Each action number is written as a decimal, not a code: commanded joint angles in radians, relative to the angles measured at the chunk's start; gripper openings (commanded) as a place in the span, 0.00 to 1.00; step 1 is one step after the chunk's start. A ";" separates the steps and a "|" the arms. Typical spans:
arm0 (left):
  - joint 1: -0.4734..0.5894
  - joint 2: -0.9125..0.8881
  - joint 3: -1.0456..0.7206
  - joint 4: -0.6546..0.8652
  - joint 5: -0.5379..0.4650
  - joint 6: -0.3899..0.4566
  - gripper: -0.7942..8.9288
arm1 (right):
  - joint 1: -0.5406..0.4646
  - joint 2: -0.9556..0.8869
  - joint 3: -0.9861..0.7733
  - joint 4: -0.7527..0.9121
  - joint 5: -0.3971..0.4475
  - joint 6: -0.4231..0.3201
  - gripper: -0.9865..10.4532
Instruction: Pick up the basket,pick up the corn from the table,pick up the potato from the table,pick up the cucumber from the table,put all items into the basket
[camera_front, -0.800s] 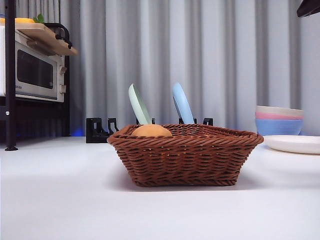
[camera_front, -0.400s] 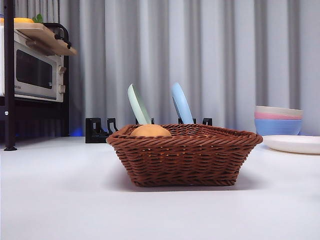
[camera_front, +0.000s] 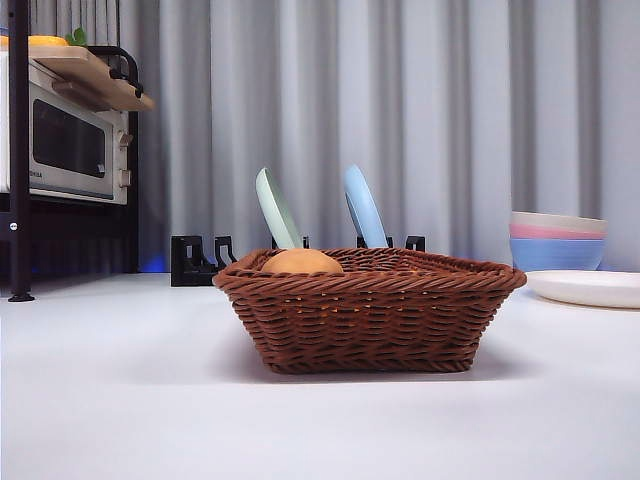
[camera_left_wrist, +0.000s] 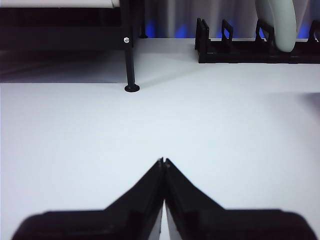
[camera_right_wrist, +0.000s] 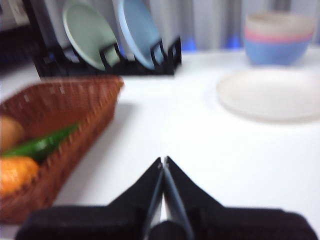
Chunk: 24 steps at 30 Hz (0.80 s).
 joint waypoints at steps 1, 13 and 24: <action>0.004 -0.002 -0.016 0.008 -0.003 -0.004 0.08 | 0.000 -0.003 -0.009 -0.023 0.001 -0.004 0.09; 0.004 -0.002 -0.016 0.009 -0.003 -0.004 0.08 | 0.000 0.002 -0.009 -0.019 0.010 0.039 0.09; 0.004 -0.002 -0.016 0.009 -0.003 -0.003 0.08 | 0.000 0.002 -0.009 -0.018 0.009 0.039 0.09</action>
